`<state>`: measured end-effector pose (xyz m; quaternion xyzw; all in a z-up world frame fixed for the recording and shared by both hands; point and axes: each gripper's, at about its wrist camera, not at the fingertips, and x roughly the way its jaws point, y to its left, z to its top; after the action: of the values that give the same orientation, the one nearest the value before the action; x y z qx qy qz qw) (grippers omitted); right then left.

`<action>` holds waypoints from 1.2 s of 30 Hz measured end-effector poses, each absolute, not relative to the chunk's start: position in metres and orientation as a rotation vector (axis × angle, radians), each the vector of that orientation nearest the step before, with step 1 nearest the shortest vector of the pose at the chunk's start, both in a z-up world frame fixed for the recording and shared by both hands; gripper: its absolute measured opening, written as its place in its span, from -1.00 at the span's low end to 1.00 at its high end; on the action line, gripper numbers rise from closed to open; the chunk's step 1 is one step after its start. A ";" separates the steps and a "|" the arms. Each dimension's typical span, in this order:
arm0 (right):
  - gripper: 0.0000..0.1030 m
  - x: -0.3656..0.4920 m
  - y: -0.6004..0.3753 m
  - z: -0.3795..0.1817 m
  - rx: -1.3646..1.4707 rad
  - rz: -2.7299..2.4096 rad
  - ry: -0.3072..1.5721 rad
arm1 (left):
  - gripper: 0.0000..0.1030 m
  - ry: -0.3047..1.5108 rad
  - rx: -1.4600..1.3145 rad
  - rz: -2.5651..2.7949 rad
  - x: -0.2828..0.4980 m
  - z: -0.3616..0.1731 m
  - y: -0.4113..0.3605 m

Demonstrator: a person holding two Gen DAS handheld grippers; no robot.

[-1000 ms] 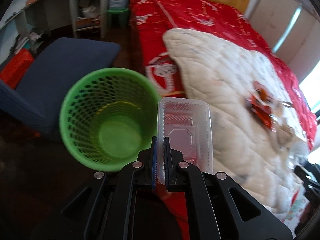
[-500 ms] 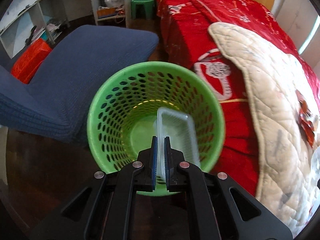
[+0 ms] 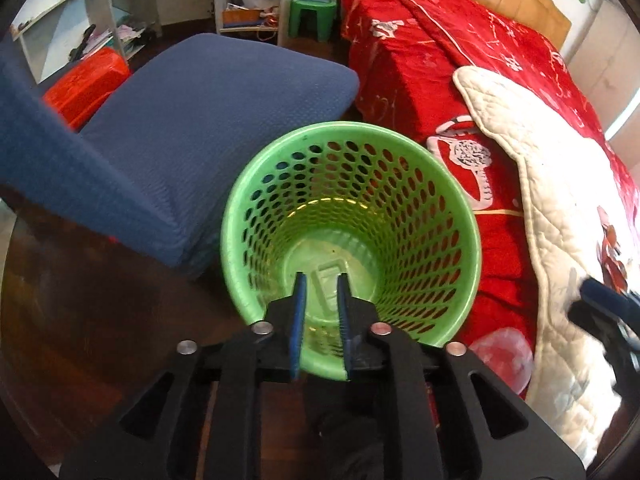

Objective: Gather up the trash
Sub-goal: 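Carry the clear container to the green basket and open the left tool, then grasp the orange wrapper with the left tool while the right tool grasps the foil ball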

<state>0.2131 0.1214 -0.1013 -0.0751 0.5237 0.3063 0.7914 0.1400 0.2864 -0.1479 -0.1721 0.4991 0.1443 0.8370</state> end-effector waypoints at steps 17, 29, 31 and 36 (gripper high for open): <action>0.08 0.199 0.086 -0.086 -0.171 0.586 1.076 | -0.68 1.014 -0.327 0.298 0.117 -0.138 0.272; 0.26 0.174 -0.022 -0.059 -0.123 0.391 1.025 | -0.24 0.974 -0.250 0.178 0.131 -0.107 0.198; 0.26 0.170 -0.041 -0.056 -0.122 0.345 1.010 | -0.24 0.968 -0.236 0.140 0.135 -0.101 0.182; 0.27 0.167 -0.094 -0.052 -0.108 0.220 0.992 | -0.23 0.960 -0.211 0.069 0.143 -0.091 0.150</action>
<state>0.1666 -0.0942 -0.0523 -0.0519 0.4746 0.1055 0.8723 0.1425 0.1501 -0.0909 -0.1013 0.4610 0.0332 0.8810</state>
